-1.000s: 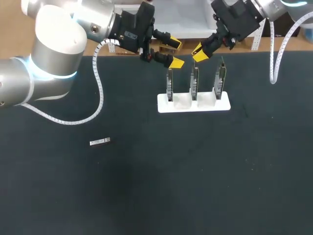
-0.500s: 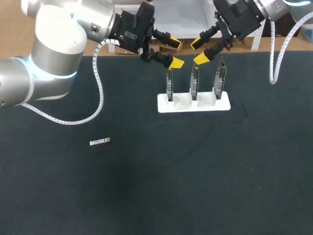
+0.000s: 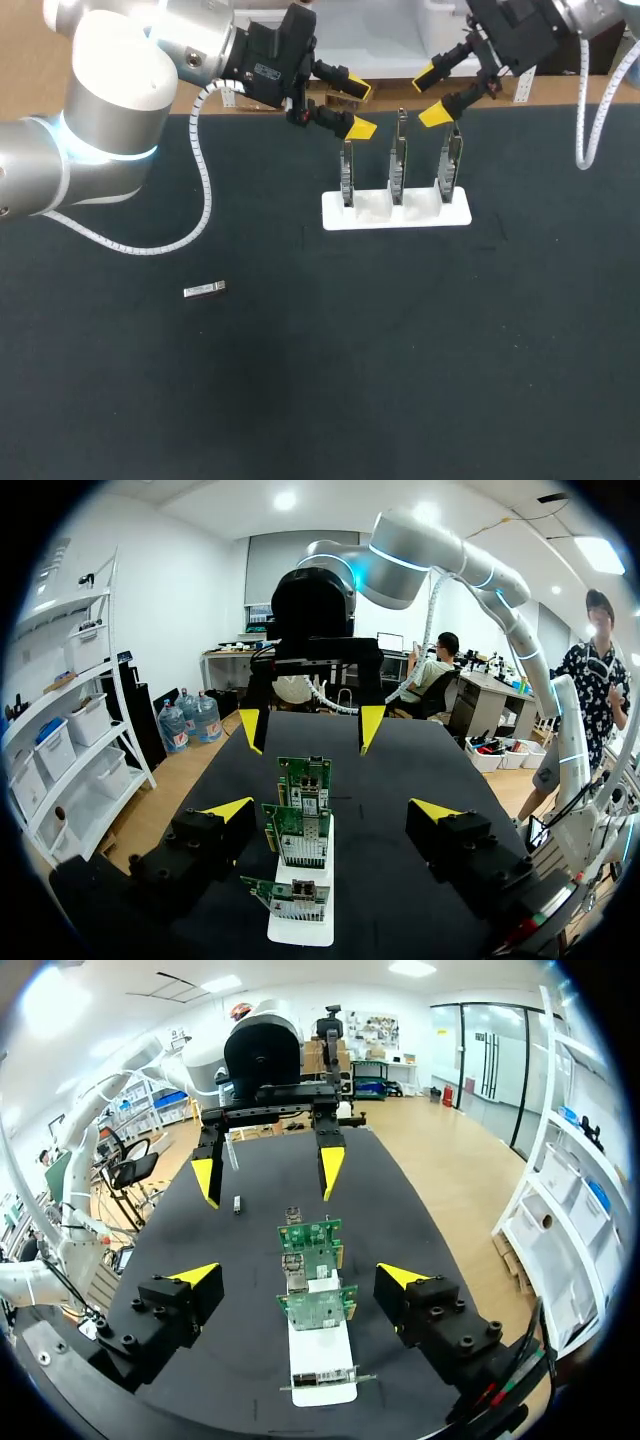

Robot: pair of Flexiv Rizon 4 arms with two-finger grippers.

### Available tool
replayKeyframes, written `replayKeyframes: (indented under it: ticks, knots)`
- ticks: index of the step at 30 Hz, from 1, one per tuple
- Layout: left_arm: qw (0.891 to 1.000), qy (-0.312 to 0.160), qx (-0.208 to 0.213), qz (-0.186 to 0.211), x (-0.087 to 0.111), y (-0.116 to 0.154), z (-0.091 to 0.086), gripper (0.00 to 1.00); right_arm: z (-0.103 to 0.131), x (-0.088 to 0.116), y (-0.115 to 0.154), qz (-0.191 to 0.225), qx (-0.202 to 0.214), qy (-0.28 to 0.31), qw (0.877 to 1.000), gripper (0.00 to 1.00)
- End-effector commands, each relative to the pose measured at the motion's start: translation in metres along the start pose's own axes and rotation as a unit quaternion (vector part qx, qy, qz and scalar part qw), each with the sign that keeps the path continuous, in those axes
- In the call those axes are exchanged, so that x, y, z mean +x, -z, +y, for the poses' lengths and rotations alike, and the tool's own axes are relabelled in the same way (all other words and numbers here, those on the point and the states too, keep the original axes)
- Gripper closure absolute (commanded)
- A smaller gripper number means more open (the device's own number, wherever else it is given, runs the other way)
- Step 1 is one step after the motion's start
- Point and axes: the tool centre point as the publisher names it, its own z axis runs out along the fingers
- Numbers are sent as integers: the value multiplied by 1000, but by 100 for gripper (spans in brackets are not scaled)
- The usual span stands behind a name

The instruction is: Pick up the optical module with the left hand, and insert it into the network port with the right hand.

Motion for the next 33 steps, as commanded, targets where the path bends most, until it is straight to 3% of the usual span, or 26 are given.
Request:
replayKeyframes:
  ticks: [1, 3, 4, 6, 22, 33]
  knots:
    - [1000, 1, 1, 2, -1, 0, 1, 0, 10, 4, 4, -6, 13, -2, 1000, 0]
    - [1000, 1, 1, 2, -1, 0, 1, 0, 11, 5, 5, -8, 14, -2, 1000, 0]
    - [1000, 1, 1, 2, -1, 0, 1, 0, 12, 6, 5, -10, 14, -3, 1000, 52]
    - [1000, 1, 1, 2, -1, 0, 1, 0, 12, 6, 6, -12, 16, -3, 1000, 100]
    - [1000, 1, 1, 2, -1, 0, 1, 0, 12, 2, 3, -16, 16, 10, 1000, 100]
    - [1000, 1, 1, 2, -1, 0, 1, 0, 5, -13, -7, -23, 9, 24, 999, 100]
